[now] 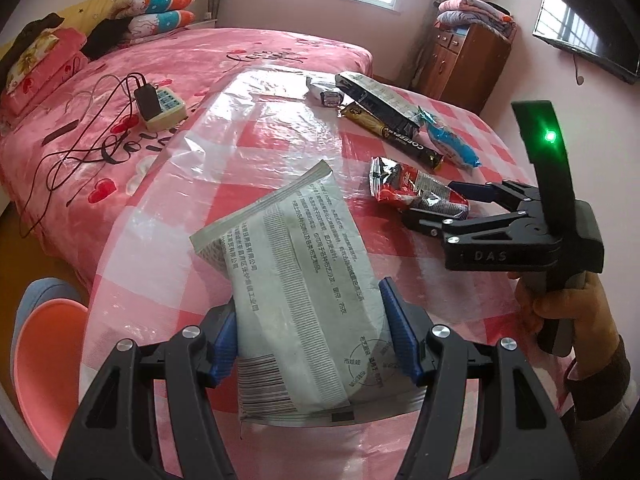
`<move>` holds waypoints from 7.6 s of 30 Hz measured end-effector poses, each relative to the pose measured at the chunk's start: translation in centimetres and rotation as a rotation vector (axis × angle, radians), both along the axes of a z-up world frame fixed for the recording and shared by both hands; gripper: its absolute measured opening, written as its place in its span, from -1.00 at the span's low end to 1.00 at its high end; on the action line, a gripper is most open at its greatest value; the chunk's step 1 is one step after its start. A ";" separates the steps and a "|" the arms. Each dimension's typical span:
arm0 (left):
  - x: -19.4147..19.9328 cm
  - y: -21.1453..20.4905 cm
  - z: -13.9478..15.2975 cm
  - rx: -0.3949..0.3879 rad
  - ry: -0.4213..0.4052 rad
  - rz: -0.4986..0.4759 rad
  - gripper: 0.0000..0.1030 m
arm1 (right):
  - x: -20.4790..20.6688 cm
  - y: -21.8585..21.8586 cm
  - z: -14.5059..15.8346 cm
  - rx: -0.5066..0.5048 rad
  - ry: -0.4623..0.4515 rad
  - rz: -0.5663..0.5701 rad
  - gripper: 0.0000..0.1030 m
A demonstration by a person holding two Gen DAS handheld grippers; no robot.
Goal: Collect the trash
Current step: 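Grasp the red Teh Tarik bag with the right tool while the left tool holds the white pack, then carry both items over the pink bucket and open both tools to drop them, then move both tools back to the table toward the remaining wrappers, then grasp the white Magicday milk bag with the left tool while the right tool approaches the blue cow pack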
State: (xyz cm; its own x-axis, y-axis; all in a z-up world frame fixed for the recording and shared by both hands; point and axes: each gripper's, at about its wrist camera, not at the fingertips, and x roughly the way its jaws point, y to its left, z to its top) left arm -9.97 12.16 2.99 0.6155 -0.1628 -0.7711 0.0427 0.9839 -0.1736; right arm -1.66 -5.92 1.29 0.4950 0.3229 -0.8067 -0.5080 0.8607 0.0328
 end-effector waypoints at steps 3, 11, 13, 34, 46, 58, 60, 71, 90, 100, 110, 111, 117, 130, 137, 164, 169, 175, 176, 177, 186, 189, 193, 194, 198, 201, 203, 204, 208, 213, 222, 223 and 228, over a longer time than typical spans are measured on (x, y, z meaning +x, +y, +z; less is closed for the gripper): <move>-0.2 0.2 -0.1 -0.008 -0.007 -0.004 0.25 | -0.2 0.3 -0.1 -0.039 -0.016 -0.006 0.68; -0.8 1.0 -0.2 -0.041 -0.025 0.001 0.25 | -1.1 0.3 0.0 -0.033 -0.026 -0.026 0.45; -0.9 1.2 -0.2 -0.049 -0.029 0.001 0.25 | -1.4 0.3 0.1 -0.030 -0.027 -0.036 0.38; -2.9 4.1 -0.4 -0.091 -0.056 0.016 0.25 | -4.9 0.1 0.8 0.065 0.002 -0.143 -0.07; -4.2 5.9 -0.2 -0.111 -0.074 0.030 0.25 | -7.3 1.0 2.2 0.153 0.028 -0.137 -0.07; -6.1 9.2 0.5 -0.127 -0.101 0.088 0.25 | -9.1 6.1 4.6 0.283 0.085 -0.008 -0.07; -6.5 10.1 0.6 -0.128 -0.105 0.106 0.25 | -9.4 7.4 5.0 0.298 0.094 0.025 -0.07; -9.6 16.1 0.5 -0.096 -0.104 0.238 0.26 | -10.8 15.4 5.7 0.321 0.144 0.190 -0.07; -13.0 27.0 -6.0 -0.060 0.059 0.562 0.54 | -14.2 26.2 3.5 0.304 0.253 0.423 0.48; -12.9 26.8 -5.7 -0.057 0.052 0.572 0.56 | -13.1 21.6 4.5 0.342 0.165 0.284 0.73; -11.4 23.1 -5.0 -0.073 0.048 0.468 0.56 | -12.0 15.9 3.7 0.386 0.153 0.133 0.74; -11.2 22.6 -4.9 -0.073 0.047 0.453 0.56 | -12.0 15.4 3.4 0.385 0.152 0.122 0.74; -10.0 19.8 -3.7 -0.062 0.033 0.382 0.56 | -12.1 12.5 2.5 0.403 0.158 0.068 0.74; -8.6 15.0 -0.6 -0.011 0.010 0.297 0.56 | -12.3 7.4 2.6 0.440 0.140 -0.005 0.74; -6.8 11.7 1.1 0.034 -0.004 0.240 0.56 | -12.2 3.9 3.0 0.438 0.124 -0.060 0.74; 6.8 4.0 2.2 0.049 -0.027 0.140 0.56 | 5.8 -5.7 7.4 0.295 -0.027 -0.130 0.74; 7.9 4.3 1.4 0.049 -0.008 0.139 0.56 | 10.6 -3.7 6.1 0.180 -0.034 -0.075 0.74; 9.3 5.0 0.8 0.042 -0.004 0.146 0.56 | 14.5 -2.5 3.9 0.116 0.030 -0.032 0.74; 9.6 5.1 0.7 0.042 -0.004 0.147 0.56 | 14.8 -2.4 3.6 0.115 0.037 -0.029 0.74; 9.9 5.1 0.6 0.042 -0.004 0.148 0.56 | 15.1 -2.3 3.3 0.107 0.036 -0.026 0.74; 13.3 4.7 0.5 0.004 -0.011 0.128 0.56 | 13.9 -3.3 3.0 0.052 0.001 0.002 0.22; 14.7 4.2 0.6 0.000 -0.017 0.121 0.56 | 13.0 -3.4 3.1 0.054 0.009 0.023 0.20; 16.8 3.4 1.4 0.005 -0.041 0.105 0.56 | 10.6 -3.5 3.1 0.066 0.027 0.070 0.20; 17.3 3.2 1.6 0.009 -0.045 0.103 0.56 | 9.8 -3.6 3.2 0.071 0.034 0.085 0.20; 20.3 2.2 2.5 0.022 -0.067 0.087 0.56 | 6.5 -4.0 3.2 0.095 0.053 0.124 0.20; 22.9 1.0 2.7 0.038 -0.067 0.068 0.56 | 4.5 -4.3 3.3 0.104 0.049 0.136 0.20; 24.8 0.0 2.6 0.051 -0.054 0.048 0.56 | 3.3 -4.6 3.3 0.128 0.060 0.143 0.20; 25.7 -0.6 2.4 0.054 -0.044 0.031 0.56 | 2.6 -4.7 3.3 0.130 0.056 0.150 0.20; 29.1 -2.3 1.4 0.051 0.010 -0.003 0.56 | 0.1 -4.8 3.2 0.147 0.055 0.178 0.20; 31.7 -4.1 -0.1 0.105 0.044 -0.033 0.56 | -2.4 -4.9 3.3 0.174 0.065 0.205 0.20; 33.2 -5.1 -2.1 0.134 0.079 -0.014 0.17 | -3.6 -8.7 3.5 0.322 0.111 0.119 0.31; 33.1 -5.0 -2.1 0.131 0.070 -0.011 0.17 | -3.6 -9.4 3.6 0.343 0.110 0.090 0.31; 31.7 -5.1 -2.2 0.144 0.043 -0.012 0.16 | -1.7 -13.8 3.4 0.391 0.105 -0.147 0.30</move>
State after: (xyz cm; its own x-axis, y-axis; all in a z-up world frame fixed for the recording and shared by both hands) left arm 21.69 7.09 0.75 0.5805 -0.0552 -0.8124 0.0498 0.9982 -0.0323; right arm -3.35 -19.70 4.66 0.4801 0.5465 -0.6862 -0.3572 0.8362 0.4161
